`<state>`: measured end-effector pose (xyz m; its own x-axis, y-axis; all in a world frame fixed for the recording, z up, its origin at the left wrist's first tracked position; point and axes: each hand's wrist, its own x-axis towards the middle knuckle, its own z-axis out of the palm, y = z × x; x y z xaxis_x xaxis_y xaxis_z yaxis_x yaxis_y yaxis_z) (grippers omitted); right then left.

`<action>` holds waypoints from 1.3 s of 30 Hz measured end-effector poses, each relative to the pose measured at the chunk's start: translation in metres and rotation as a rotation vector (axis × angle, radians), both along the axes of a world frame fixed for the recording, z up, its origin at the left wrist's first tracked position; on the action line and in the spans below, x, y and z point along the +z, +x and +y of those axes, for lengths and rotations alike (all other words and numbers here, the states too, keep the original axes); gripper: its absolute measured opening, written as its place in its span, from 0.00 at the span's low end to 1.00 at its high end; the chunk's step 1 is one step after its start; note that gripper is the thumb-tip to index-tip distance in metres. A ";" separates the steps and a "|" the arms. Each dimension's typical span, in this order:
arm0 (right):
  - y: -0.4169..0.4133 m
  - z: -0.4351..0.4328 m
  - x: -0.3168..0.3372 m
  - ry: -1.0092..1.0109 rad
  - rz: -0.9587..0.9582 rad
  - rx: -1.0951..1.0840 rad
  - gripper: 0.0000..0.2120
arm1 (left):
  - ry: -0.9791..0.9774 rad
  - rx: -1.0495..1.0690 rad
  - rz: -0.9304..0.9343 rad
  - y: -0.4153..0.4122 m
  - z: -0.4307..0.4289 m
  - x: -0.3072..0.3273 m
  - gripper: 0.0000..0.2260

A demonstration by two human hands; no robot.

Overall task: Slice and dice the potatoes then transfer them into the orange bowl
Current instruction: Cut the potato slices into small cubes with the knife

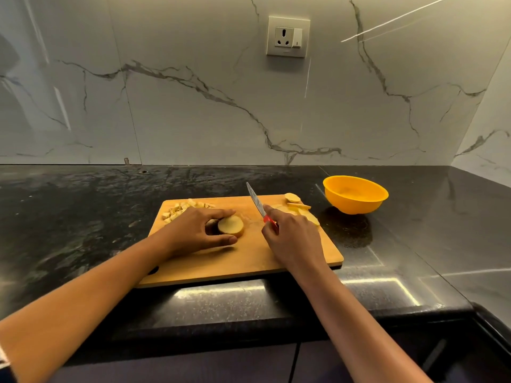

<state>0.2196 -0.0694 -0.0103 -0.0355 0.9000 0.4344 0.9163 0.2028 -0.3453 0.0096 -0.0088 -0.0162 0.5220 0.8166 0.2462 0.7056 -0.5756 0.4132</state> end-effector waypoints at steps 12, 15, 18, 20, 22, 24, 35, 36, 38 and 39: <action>-0.001 -0.001 0.002 -0.012 0.007 0.024 0.21 | 0.412 0.027 -0.010 -0.017 0.028 0.024 0.13; -0.001 0.000 0.001 -0.017 0.022 0.017 0.21 | 0.127 -0.014 0.242 -0.001 0.051 0.026 0.16; 0.002 0.000 0.000 -0.011 0.024 0.006 0.22 | 0.049 -0.042 0.362 0.005 0.062 0.022 0.13; 0.003 0.000 0.000 -0.012 0.025 0.008 0.22 | 0.068 -0.068 0.362 -0.004 0.063 0.025 0.10; 0.002 0.000 0.001 -0.009 0.022 0.014 0.22 | 0.105 -0.097 0.366 -0.015 0.059 0.029 0.09; 0.001 -0.001 0.002 -0.005 0.017 0.021 0.22 | 0.177 -0.107 0.311 -0.026 0.056 0.029 0.09; -0.007 -0.015 0.002 -0.038 -0.018 0.024 0.22 | 0.389 -0.112 0.032 -0.032 0.011 0.015 0.31; -0.008 -0.019 0.001 -0.063 -0.016 0.027 0.22 | 0.306 -0.096 0.022 -0.026 0.006 0.014 0.36; -0.010 -0.024 0.002 -0.107 -0.022 0.032 0.21 | 0.175 -0.035 0.113 -0.015 0.000 0.010 0.46; -0.011 -0.026 0.003 -0.127 -0.029 0.036 0.21 | 0.150 -0.002 0.198 -0.011 0.001 0.007 0.50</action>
